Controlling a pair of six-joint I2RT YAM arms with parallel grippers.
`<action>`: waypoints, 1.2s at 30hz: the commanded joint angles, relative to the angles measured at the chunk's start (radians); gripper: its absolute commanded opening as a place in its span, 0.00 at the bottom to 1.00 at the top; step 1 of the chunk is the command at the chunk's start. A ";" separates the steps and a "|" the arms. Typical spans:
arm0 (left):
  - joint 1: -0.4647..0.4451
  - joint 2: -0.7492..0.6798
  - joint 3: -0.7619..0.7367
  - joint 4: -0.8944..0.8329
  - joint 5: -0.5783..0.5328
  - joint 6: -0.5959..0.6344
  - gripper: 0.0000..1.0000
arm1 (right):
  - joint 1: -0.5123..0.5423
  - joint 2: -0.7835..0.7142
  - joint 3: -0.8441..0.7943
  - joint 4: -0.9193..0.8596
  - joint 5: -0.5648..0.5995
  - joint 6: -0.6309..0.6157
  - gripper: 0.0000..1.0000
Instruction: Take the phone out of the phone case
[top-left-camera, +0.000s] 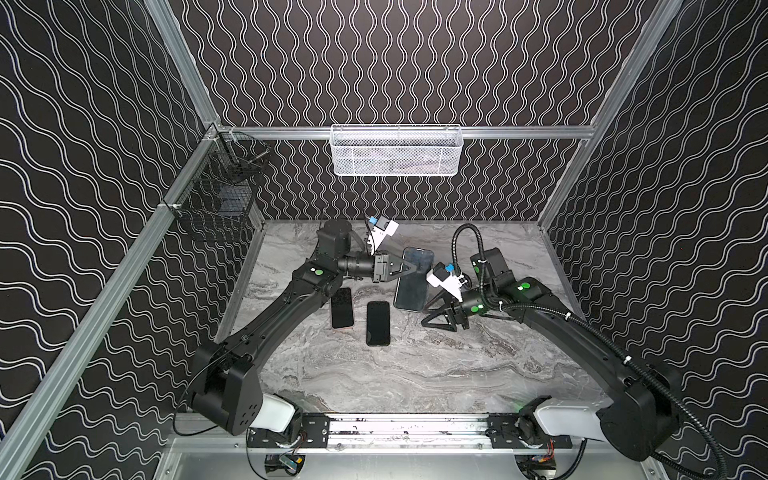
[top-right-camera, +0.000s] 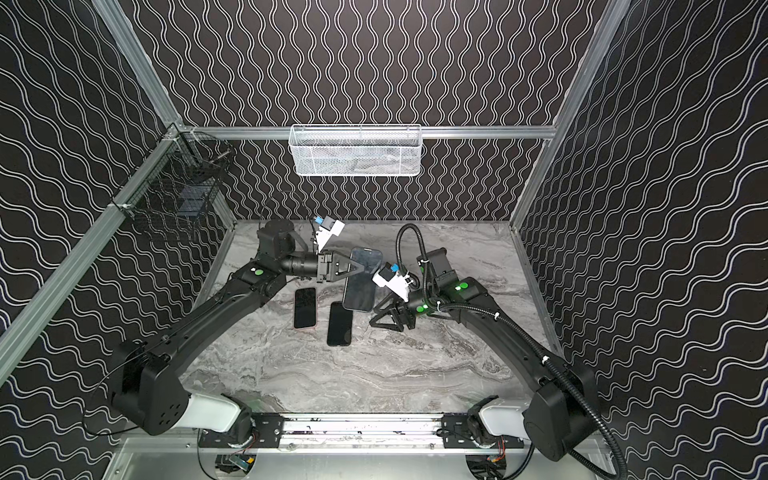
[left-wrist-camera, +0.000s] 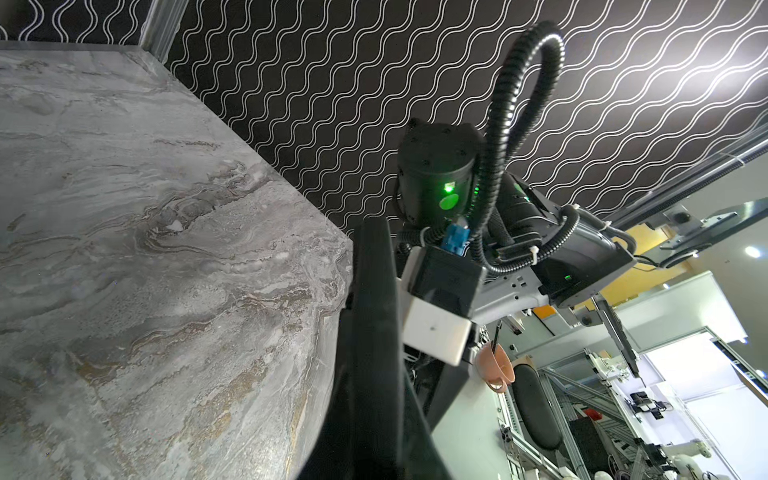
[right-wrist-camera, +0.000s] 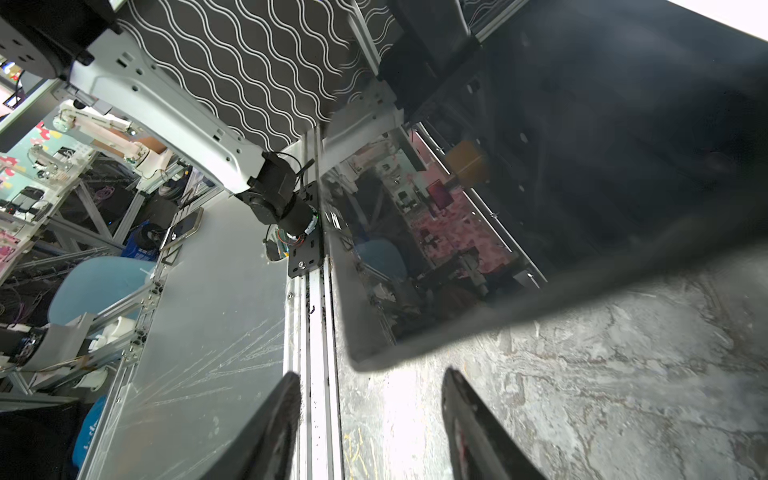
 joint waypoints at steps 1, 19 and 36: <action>0.002 -0.007 0.001 0.044 0.034 -0.008 0.00 | -0.001 0.000 -0.003 0.049 0.005 0.011 0.56; 0.002 0.015 -0.021 0.135 0.038 -0.083 0.00 | 0.054 0.085 0.060 0.072 -0.060 0.011 0.42; 0.002 0.038 -0.007 0.173 0.035 -0.143 0.00 | 0.068 0.028 -0.005 0.145 -0.044 0.031 0.09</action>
